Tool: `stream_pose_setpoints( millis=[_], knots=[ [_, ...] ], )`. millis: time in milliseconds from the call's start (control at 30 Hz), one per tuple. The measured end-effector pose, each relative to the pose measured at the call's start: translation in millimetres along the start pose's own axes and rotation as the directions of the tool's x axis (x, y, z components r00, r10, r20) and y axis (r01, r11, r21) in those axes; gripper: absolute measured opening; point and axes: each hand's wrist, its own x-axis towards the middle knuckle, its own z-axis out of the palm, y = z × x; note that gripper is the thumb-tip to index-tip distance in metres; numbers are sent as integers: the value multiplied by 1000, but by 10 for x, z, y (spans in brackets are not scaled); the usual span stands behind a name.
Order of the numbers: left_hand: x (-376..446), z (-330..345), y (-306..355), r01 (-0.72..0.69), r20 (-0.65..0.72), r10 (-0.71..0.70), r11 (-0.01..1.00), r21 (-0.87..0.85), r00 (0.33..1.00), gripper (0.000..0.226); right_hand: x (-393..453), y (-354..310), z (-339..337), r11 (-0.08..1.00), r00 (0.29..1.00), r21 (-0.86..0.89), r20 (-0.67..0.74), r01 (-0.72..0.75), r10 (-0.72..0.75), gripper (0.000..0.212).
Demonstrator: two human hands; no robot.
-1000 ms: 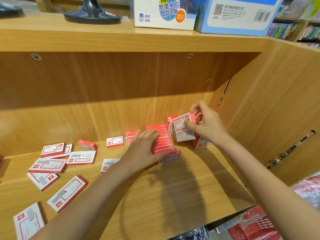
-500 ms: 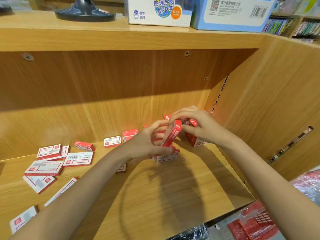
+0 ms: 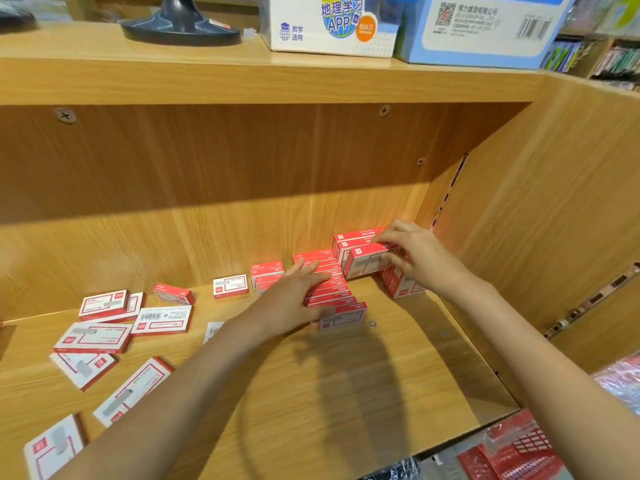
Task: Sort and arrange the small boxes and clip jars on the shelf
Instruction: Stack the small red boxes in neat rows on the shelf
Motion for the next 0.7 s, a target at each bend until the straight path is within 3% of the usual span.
stream_pose_setpoints(
  millis=[333,533,633,700],
  knots=[
    [33,46,-68,-23,-32,23,1000,5,999,66,28,-12,379,995,988,-104,-149,9,-24,28],
    [-123,31,-229,-96,-385,70,994,-50,920,27,44,-9,353,991,974,-136,-225,-4,-27,27],
    [-280,-20,-361,-59,-427,29,997,-57,904,23,92,-6,400,971,974,-226,-223,-81,30,25],
    [-418,-62,-425,-47,-421,19,997,-57,907,35,123,-27,421,959,973,-243,-213,-144,92,24]
  ],
)
